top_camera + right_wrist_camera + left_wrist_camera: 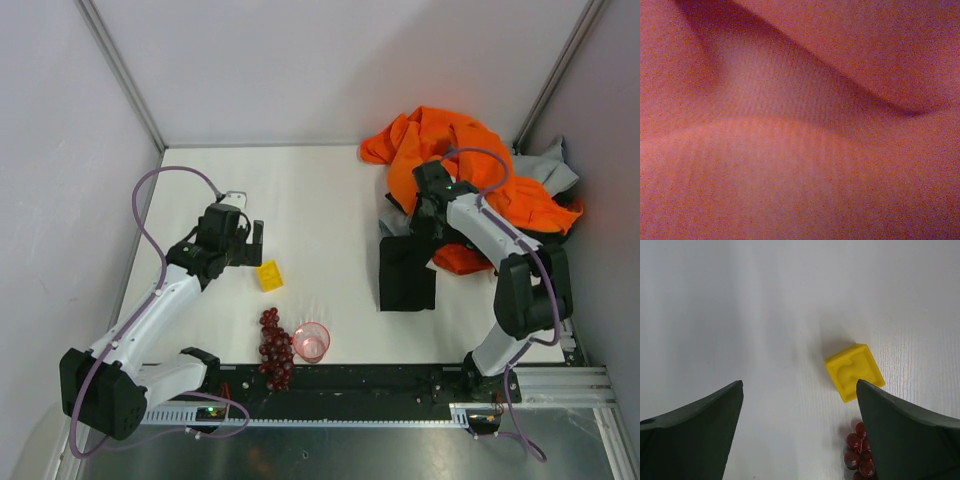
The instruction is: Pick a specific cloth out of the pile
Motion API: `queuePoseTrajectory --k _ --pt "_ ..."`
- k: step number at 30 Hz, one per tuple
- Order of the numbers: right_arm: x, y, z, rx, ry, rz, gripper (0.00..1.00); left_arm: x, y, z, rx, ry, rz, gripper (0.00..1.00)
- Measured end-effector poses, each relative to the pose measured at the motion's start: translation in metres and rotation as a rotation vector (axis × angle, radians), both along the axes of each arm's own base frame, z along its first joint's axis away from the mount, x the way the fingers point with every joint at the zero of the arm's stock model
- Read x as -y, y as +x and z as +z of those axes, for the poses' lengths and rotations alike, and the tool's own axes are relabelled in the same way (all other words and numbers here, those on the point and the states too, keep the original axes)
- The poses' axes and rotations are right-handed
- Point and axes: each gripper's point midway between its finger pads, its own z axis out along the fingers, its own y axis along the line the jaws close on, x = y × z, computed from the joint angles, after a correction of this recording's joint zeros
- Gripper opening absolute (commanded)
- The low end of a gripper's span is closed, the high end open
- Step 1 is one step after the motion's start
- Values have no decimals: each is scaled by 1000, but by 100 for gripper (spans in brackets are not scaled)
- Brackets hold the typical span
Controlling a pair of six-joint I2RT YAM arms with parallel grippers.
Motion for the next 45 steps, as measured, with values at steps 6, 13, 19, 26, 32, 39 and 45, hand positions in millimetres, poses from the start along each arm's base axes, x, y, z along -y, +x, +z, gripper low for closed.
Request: queuePoseTrajectory --k 6,13,19,26,32,39,45 --pt "16 12 51 77 37 1 0 0 0 0 0 0 0 100" --pt "50 43 136 201 24 -33 0 0 0 0 0 -1 -1 100" --pt "91 77 194 297 3 -117 0 0 0 0 0 -1 -1 100" --pt "147 95 224 368 -10 -240 0 0 0 0 0 -1 -1 100" --pt "179 95 216 361 -21 -310 0 0 0 0 0 -1 -1 100" --pt "188 110 165 303 -23 -326 0 0 0 0 0 -1 -1 100" --pt "205 138 94 223 12 -352 0 0 0 -1 -5 1 -1 100"
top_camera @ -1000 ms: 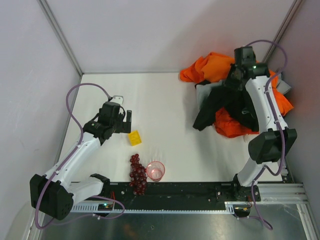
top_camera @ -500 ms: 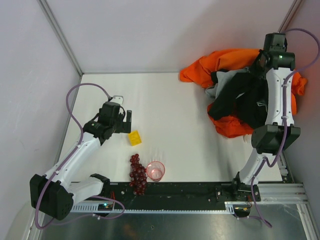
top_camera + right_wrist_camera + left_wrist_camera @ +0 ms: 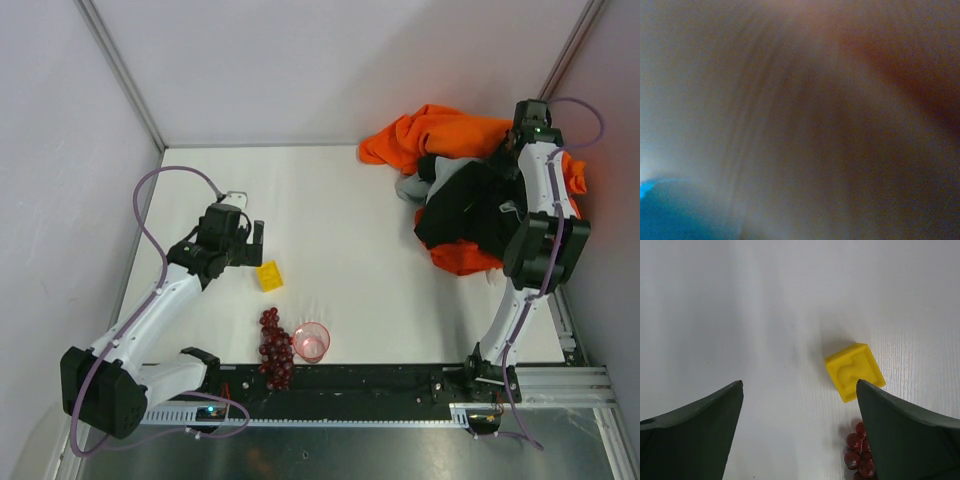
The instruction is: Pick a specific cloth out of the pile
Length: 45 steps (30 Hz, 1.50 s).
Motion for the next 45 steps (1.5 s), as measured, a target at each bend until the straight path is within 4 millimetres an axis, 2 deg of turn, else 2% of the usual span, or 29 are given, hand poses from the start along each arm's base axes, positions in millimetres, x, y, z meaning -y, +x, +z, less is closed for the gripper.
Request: queuePoseTrajectory --k 4,6,8,12,17,20,22,25,31,36,41,45 --pt "2 13 -60 -86 70 11 0 0 0 -1 -5 1 -1 100" --pt "-2 13 -81 -118 100 21 0 0 0 -2 -6 2 -1 100" --pt "-5 12 -90 -132 120 32 0 0 0 -2 -7 2 -1 100" --pt "-6 12 -90 -127 130 45 5 1 0 -2 -8 0 -3 100" --pt "-9 8 -83 -114 132 63 55 1 0 -2 -8 0 -3 100" --pt "-12 0 -70 -108 135 74 77 1 0 -2 -8 -1 -3 99" --pt "-15 -7 -56 -100 130 86 88 1 0 -2 -9 -3 -5 100" --pt "-17 -19 -33 -87 117 97 97 2 0 -2 -8 -4 -6 100" --pt "-19 -39 18 -29 91 107 99 2 0 -1 -7 -6 -7 100" --pt "-23 -64 66 46 68 109 99 2 0 -1 -5 -8 -8 100" --pt "-29 -97 113 145 38 109 99 3 -1 0 -2 -15 -14 100" --pt "-35 -139 125 181 23 94 100 5 -1 2 2 -21 -18 100"
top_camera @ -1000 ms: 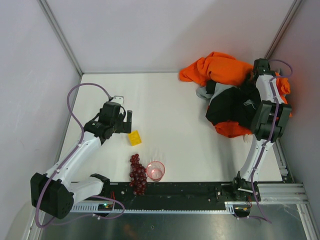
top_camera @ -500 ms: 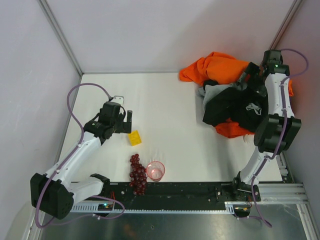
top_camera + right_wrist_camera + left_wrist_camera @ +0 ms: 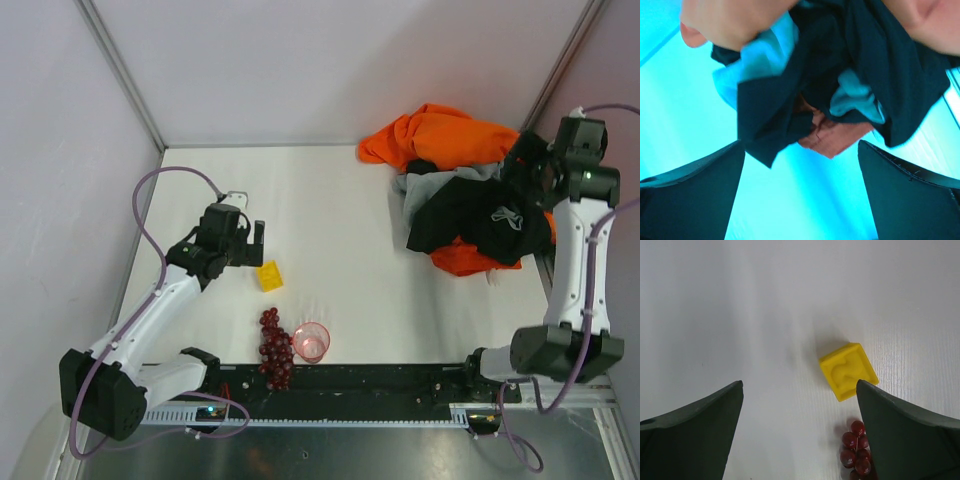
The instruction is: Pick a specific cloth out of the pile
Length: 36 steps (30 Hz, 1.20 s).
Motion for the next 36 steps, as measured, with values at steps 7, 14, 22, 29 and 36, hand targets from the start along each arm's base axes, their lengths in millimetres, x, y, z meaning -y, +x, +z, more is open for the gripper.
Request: queuePoseTrajectory --k 7,14,22,29,36 --pt "-3 -71 -43 -65 -9 -63 99 1 0 0 1 -3 -3 100" --pt "6 -113 -114 -245 -29 -125 99 1 0 4 12 -12 -6 100" --pt "16 -113 -121 -249 -57 -147 99 15 -7 21 56 -94 -71 100" --pt "18 -96 -127 -240 -47 -138 99 57 -14 69 128 -279 -249 100" --pt "15 -76 -135 -229 -19 -107 99 105 -17 115 171 -432 -437 100"
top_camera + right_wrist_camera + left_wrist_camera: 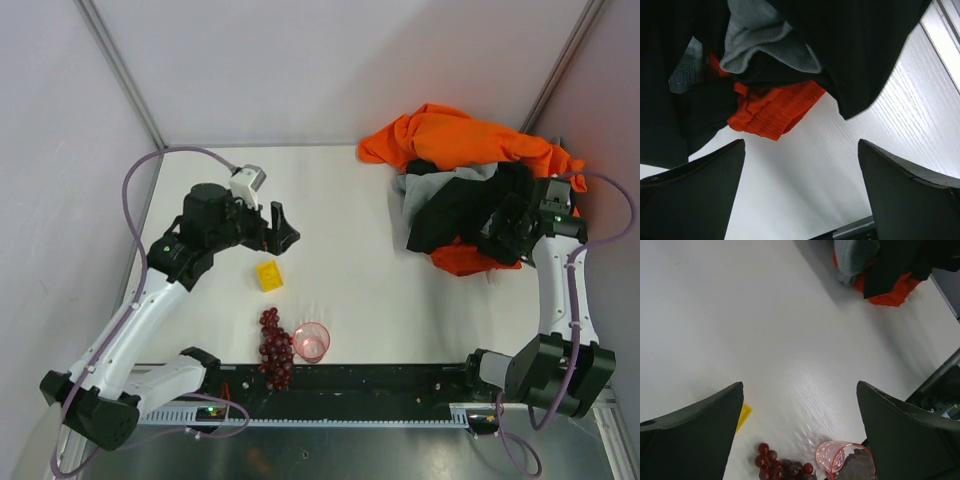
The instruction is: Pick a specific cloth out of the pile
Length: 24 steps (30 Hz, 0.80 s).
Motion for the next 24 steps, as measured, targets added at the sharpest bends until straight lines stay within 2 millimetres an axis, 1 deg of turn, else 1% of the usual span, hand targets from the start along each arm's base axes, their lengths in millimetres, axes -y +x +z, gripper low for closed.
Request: queuePoseTrajectory --k 2,5,11,14,16,18,19,22,24 --pt "-2 6 -3 -2 1 12 99 12 -1 3 -2 -13 -41 100" --pt "-8 17 -14 -20 7 38 99 23 -2 -1 -24 -18 -76 100" --pt "-13 37 -42 -95 20 61 99 33 -2 -11 -62 -17 -96 100" --pt "-9 51 -54 -131 8 59 96 37 -2 -16 -64 -18 -107 100" --pt "-6 59 -60 -156 -7 52 92 39 -3 -24 -80 -15 -112 100" --pt "-2 65 -65 -179 -24 43 81 41 -4 -33 -101 -8 -116 100" --pt "0 67 -68 -191 -32 38 71 42 -4 -38 -111 -3 -117 99" --pt "5 73 -76 -220 -47 31 36 43 -5 -53 -145 13 -121 99" --pt "6 76 -81 -228 -47 28 20 44 -5 -61 -159 20 -123 100"
